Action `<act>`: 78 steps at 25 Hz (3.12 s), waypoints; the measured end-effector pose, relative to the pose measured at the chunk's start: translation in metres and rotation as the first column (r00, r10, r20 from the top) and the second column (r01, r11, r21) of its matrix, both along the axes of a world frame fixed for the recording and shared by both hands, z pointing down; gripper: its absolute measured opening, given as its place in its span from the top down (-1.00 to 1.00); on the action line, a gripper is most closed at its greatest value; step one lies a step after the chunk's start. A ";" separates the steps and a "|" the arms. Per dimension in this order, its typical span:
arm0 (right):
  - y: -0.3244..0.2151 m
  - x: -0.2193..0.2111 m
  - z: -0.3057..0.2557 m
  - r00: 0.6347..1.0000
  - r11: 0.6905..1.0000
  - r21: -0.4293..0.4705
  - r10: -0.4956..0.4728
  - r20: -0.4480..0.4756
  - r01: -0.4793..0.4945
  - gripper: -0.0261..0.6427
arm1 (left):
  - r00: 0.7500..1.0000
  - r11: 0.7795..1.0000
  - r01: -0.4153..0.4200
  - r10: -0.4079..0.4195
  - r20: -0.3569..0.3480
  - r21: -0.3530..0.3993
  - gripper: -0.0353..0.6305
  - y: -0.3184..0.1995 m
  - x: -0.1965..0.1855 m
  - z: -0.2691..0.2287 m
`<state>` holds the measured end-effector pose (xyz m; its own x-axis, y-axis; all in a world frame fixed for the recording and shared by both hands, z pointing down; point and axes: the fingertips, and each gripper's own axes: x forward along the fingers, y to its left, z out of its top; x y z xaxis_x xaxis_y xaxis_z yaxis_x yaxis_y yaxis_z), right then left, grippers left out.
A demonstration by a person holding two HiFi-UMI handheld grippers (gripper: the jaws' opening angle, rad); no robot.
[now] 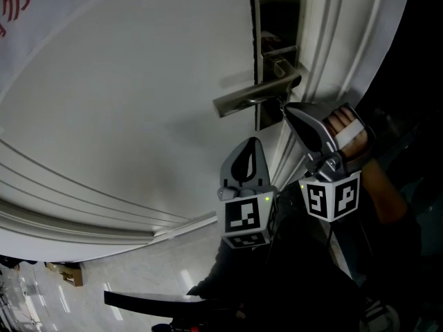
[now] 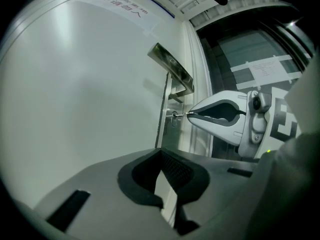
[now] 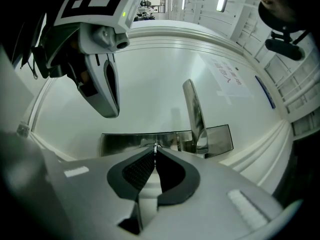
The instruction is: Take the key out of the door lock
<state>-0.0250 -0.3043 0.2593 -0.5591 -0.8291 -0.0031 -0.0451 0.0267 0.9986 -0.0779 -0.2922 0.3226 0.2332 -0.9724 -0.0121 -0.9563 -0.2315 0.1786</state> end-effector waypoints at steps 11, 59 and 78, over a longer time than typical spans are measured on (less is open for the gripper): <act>0.001 0.001 0.000 1.000 1.000 0.000 -0.003 0.001 0.003 0.89 | 1.000 1.000 -0.001 0.001 -0.014 -0.016 0.89 0.001 0.002 0.003; 0.007 0.003 0.002 1.000 1.000 0.005 -0.005 -0.005 0.005 0.89 | 1.000 1.000 -0.009 0.009 -0.009 0.004 0.89 -0.001 0.002 0.001; 0.007 0.004 0.002 1.000 1.000 0.007 -0.006 -0.009 0.006 0.89 | 1.000 1.000 -0.010 0.010 -0.014 -0.008 0.90 0.000 0.004 0.003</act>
<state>-0.0212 -0.2973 0.2617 -0.5643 -0.8256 -0.0040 -0.0364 0.0200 0.9991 -0.0743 -0.2917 0.3259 0.2425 -0.9701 -0.0073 -0.9514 -0.2392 0.1940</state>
